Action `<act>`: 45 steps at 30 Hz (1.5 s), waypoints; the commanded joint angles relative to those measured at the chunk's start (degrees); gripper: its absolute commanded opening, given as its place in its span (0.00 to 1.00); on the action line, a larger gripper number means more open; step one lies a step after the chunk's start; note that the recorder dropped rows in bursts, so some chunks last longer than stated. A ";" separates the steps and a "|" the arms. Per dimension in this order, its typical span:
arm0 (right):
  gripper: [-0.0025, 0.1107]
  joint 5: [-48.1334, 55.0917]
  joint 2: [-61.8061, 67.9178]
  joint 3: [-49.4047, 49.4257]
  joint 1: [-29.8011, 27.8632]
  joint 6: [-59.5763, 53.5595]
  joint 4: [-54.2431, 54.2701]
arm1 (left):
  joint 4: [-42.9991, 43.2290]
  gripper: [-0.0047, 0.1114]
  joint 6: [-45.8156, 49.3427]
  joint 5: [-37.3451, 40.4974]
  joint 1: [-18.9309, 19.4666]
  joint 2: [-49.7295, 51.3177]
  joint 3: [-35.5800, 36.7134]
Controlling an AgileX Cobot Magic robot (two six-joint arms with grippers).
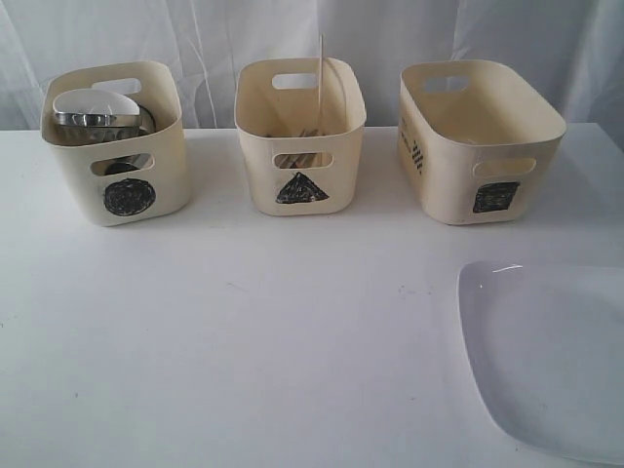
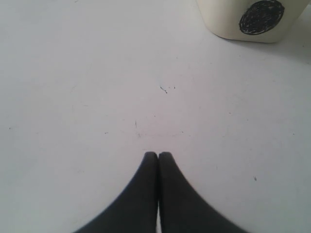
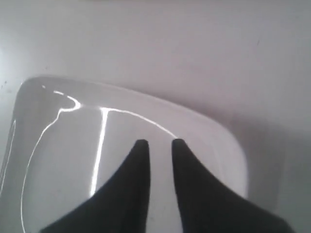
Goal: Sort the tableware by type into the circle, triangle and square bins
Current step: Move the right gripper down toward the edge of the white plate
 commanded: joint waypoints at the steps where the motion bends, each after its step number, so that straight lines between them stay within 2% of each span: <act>1: 0.40 1.37 1.67 0.56 -0.52 -0.87 -0.38 | -0.63 0.04 -0.02 0.64 0.02 -0.25 0.16; 3: 0.48 -0.86 2.04 0.56 -0.52 -0.87 -0.12 | -0.63 0.04 -0.02 0.64 0.02 -0.25 0.16; 5: 0.52 -4.76 2.28 0.56 -0.52 -0.87 1.01 | -0.63 0.04 -0.02 0.64 0.02 -0.25 0.16; 10: 0.51 -10.00 2.28 0.56 -0.52 0.11 6.03 | -0.63 0.04 -0.02 0.64 0.02 -0.25 0.16; 15: 0.51 -9.51 2.82 0.56 -0.40 -2.52 -3.41 | -0.63 0.04 -0.02 0.64 0.02 -0.25 0.16; 19: 0.51 -9.39 3.83 0.56 -0.40 -6.71 -9.51 | -0.63 0.04 -0.02 0.64 0.02 -0.25 0.16; 30: 0.51 -1.97 10.95 0.56 -0.40 -25.49 -7.75 | -0.63 0.04 -0.02 0.64 0.02 -0.25 0.16; 34: 0.40 -1.70 12.92 0.56 -0.40 -31.64 -7.78 | -0.63 0.04 -0.02 0.64 0.02 -0.25 0.16; 39: 0.15 -6.05 14.28 0.56 -0.40 -33.39 -7.99 | -0.63 0.04 -0.02 0.64 0.02 -0.25 0.16; 41: 0.02 -8.08 14.52 0.56 -0.40 -31.14 -7.86 | -0.63 0.04 -0.02 0.64 0.02 -0.25 0.16; 45: 0.02 -7.93 14.75 0.56 -0.40 -27.05 -7.62 | -0.63 0.04 -0.02 0.64 0.02 -0.25 0.16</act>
